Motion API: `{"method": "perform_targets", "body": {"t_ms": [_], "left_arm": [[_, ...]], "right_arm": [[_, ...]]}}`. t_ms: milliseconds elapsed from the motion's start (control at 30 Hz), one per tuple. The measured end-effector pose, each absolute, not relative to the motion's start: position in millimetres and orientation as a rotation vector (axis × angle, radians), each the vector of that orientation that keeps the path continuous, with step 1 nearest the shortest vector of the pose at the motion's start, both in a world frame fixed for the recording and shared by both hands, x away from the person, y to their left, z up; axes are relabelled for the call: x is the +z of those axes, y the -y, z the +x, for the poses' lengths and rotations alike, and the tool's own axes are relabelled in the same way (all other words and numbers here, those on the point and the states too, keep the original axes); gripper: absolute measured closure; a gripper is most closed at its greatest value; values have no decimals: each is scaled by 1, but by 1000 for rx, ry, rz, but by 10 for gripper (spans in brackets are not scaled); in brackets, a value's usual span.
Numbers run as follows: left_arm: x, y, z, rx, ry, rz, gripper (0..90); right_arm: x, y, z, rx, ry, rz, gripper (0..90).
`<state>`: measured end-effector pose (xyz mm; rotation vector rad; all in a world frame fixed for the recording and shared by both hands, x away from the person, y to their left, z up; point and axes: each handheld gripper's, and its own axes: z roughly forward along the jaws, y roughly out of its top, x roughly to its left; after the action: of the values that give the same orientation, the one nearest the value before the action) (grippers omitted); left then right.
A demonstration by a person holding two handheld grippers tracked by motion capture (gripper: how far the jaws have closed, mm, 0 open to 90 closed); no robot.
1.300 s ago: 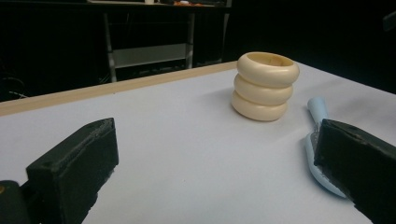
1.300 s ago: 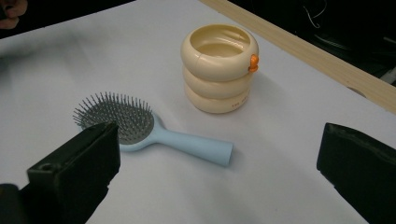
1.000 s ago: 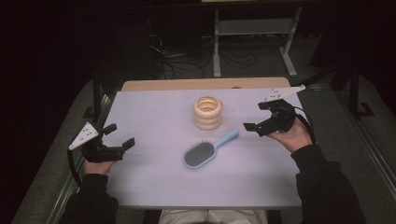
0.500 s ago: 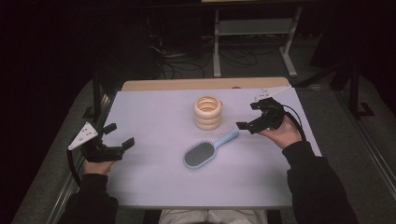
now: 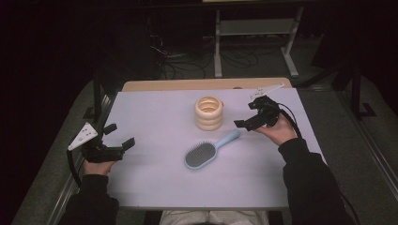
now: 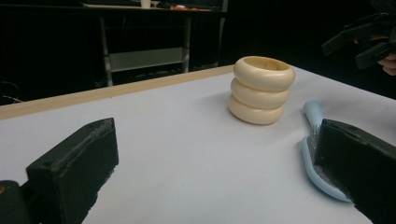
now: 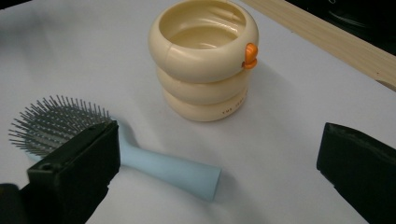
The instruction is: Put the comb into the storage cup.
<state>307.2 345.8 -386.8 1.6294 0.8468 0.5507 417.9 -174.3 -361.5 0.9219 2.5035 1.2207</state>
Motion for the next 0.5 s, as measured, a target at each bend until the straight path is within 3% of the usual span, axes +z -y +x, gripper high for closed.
{"method": "perform_targets", "body": {"t_ms": [500], "left_arm": [[-388,-346,309,542,-846,1632,0]], "right_arm": [[-380,175,435,1203,-2515,957,0]]}}
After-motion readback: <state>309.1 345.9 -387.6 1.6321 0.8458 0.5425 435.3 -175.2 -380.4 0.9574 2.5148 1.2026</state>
